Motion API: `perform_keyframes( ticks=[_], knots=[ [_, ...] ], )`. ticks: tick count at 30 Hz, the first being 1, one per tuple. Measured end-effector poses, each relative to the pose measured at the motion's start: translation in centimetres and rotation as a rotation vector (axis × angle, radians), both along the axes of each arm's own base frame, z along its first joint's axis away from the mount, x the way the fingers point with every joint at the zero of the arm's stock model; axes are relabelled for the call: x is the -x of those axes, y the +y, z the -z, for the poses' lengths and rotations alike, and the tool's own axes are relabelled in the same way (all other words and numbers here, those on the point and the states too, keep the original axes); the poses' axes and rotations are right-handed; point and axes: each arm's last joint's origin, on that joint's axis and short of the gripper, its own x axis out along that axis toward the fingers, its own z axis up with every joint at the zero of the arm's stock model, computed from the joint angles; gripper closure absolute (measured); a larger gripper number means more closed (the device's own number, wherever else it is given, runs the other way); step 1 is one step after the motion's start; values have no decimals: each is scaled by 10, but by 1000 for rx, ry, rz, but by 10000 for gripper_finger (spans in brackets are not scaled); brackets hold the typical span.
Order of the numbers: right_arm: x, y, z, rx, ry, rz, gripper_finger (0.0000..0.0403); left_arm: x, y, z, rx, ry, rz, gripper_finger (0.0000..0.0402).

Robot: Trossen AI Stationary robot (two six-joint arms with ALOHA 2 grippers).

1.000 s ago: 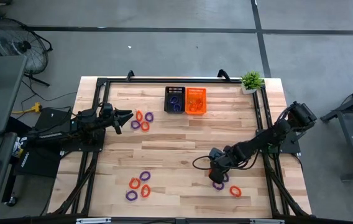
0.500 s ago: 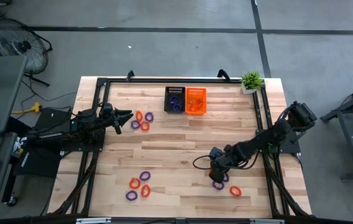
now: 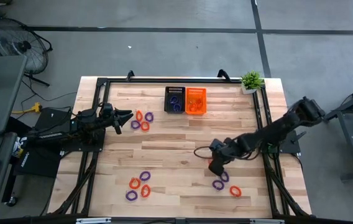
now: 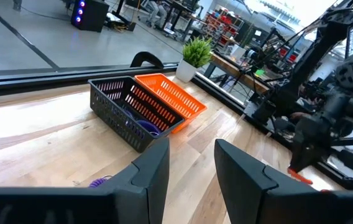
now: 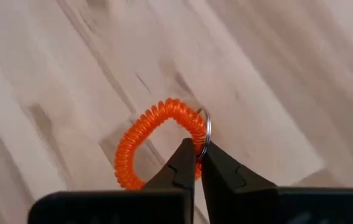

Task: Sort spring keychains
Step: Put the orange spring keychain in the orange bin

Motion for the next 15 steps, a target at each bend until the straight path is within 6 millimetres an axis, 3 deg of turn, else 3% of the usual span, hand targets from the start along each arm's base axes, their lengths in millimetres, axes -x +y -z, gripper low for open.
perform_keyframes(
  ticks=[8,15],
  knots=[
    [-7,-41,-23,24,-112,48,397,0,0,0,0,0,0,275],
    [-19,-95,-37,38,-259,119,395,0,0,0,0,0,0,275]
  ],
)
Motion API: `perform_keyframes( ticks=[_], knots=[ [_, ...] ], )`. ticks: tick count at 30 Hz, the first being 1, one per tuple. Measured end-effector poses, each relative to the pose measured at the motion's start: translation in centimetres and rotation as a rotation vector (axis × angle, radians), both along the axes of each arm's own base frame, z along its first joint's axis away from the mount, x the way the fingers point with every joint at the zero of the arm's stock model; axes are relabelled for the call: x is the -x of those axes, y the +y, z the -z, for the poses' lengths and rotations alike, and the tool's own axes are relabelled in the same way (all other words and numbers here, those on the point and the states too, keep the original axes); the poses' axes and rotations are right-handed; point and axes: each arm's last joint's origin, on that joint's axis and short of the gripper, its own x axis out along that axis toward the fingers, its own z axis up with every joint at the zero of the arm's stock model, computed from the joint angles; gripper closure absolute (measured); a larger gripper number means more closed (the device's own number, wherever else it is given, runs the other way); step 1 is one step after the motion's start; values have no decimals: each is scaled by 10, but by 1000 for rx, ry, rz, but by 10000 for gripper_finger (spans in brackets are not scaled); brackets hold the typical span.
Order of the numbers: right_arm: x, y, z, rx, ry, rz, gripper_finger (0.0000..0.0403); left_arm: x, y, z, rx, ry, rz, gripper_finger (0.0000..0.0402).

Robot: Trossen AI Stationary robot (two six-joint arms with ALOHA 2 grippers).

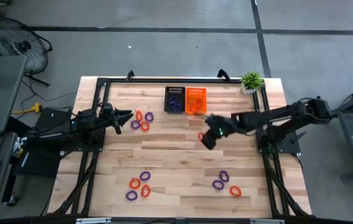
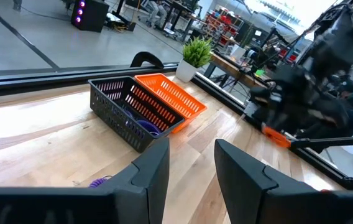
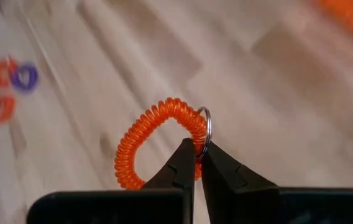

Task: Sort spring keychains
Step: Put the orange spring keychain in the orange bin

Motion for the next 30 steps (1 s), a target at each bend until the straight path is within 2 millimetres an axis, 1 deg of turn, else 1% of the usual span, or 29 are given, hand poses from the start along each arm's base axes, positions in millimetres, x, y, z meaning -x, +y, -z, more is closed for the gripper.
perform_keyframes(
  ticks=[4,7,12,17,20,22,26,30],
  knots=[
    [-3,-34,-5,7,-71,56,396,0,0,0,0,0,0,275],
    [-1,-59,-8,20,-110,104,393,0,0,0,0,0,0,275],
    [7,-97,-12,80,-164,193,395,0,0,0,0,0,0,275],
    [17,-128,-17,145,-213,282,393,0,0,0,0,0,0,275],
    [22,-139,-19,168,-227,309,393,0,0,0,0,0,0,275],
    [21,-143,-17,176,-223,306,392,0,0,0,0,0,0,275],
    [12,-148,-2,171,-206,276,392,0,0,0,0,0,0,275],
    [4,-152,16,160,-161,277,392,0,0,0,0,0,0,275]
  ],
)
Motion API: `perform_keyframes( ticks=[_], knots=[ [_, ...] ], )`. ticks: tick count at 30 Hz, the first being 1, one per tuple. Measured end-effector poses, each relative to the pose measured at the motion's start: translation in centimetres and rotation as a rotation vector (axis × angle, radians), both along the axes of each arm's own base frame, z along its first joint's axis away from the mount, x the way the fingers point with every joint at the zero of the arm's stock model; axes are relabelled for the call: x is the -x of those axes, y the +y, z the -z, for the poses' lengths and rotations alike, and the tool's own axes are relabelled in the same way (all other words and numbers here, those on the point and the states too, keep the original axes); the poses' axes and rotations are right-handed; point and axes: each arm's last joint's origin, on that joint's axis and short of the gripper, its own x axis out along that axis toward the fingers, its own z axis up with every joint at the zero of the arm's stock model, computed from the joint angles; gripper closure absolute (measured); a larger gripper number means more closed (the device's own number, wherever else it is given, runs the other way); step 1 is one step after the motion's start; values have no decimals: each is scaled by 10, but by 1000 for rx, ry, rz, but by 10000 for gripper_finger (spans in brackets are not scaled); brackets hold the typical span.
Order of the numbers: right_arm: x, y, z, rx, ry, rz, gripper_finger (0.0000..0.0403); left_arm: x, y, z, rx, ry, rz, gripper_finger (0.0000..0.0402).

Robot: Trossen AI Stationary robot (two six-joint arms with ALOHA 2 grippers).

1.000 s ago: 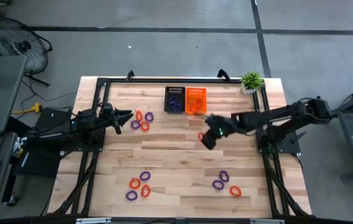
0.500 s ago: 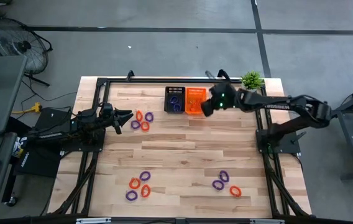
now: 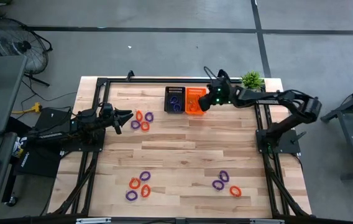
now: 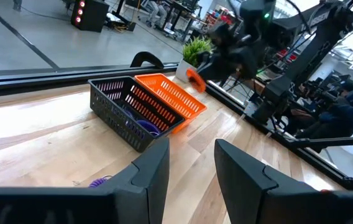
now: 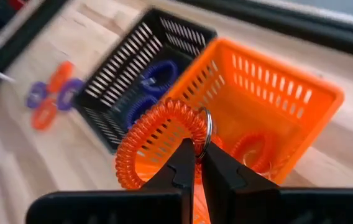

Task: Sort spring keychains
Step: Put the orange spring keychain in the orange bin

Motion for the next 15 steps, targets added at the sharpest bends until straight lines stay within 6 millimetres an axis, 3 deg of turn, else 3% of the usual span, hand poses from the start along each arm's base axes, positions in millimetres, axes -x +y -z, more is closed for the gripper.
perform_keyframes(
  ticks=[8,15],
  knots=[
    [-4,-3,15,-7,47,5,384,0,0,0,0,0,0,275],
    [-4,-3,15,2,51,-3,331,0,0,0,0,-1,0,275]
  ],
)
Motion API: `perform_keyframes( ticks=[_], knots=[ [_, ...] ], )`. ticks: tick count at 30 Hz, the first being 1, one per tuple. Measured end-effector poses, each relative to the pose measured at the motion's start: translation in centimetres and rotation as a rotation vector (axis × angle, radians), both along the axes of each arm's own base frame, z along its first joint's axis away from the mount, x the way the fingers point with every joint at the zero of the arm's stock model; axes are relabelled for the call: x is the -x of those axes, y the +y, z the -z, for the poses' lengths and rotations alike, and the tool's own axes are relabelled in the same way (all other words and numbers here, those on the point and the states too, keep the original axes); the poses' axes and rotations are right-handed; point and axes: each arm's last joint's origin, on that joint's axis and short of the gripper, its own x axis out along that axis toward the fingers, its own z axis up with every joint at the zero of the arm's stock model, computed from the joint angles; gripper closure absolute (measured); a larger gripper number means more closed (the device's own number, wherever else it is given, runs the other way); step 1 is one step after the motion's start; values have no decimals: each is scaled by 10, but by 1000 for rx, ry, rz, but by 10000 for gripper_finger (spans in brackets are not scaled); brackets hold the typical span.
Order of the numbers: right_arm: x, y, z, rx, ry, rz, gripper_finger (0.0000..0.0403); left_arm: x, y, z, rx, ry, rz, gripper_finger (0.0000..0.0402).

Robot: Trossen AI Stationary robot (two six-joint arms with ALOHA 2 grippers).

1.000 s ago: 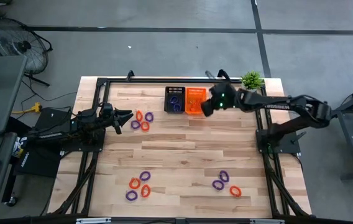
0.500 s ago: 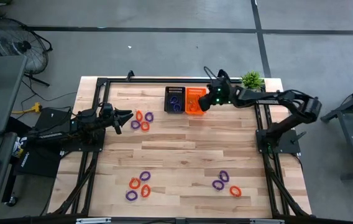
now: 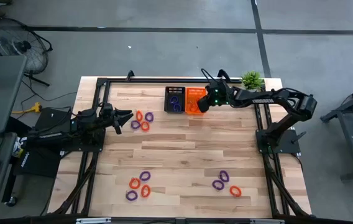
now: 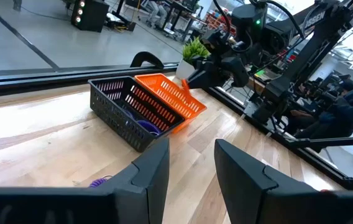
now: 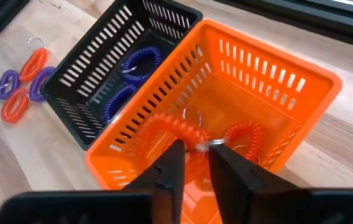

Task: Sort spring keychains
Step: Put the orange spring keychain in the orange bin

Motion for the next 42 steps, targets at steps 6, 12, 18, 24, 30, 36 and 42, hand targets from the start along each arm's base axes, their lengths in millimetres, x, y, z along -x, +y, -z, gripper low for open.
perform_keyframes(
  ticks=[6,12,18,24,30,36,42],
  knots=[
    [0,1,0,-16,-9,-15,286,0,0,0,0,0,0,275],
    [3,5,-8,-49,-34,-60,272,0,0,0,0,0,0,275],
    [21,17,-35,-64,-34,-116,272,0,0,0,0,0,0,275],
    [48,39,-64,-77,-32,-204,272,0,0,0,0,0,0,275],
    [69,77,-86,-83,-26,-361,272,0,0,0,0,0,0,275],
    [86,116,-93,-140,43,-436,274,0,0,0,0,1,0,275],
    [97,149,-87,-182,195,-474,274,0,0,0,0,0,0,275]
  ],
)
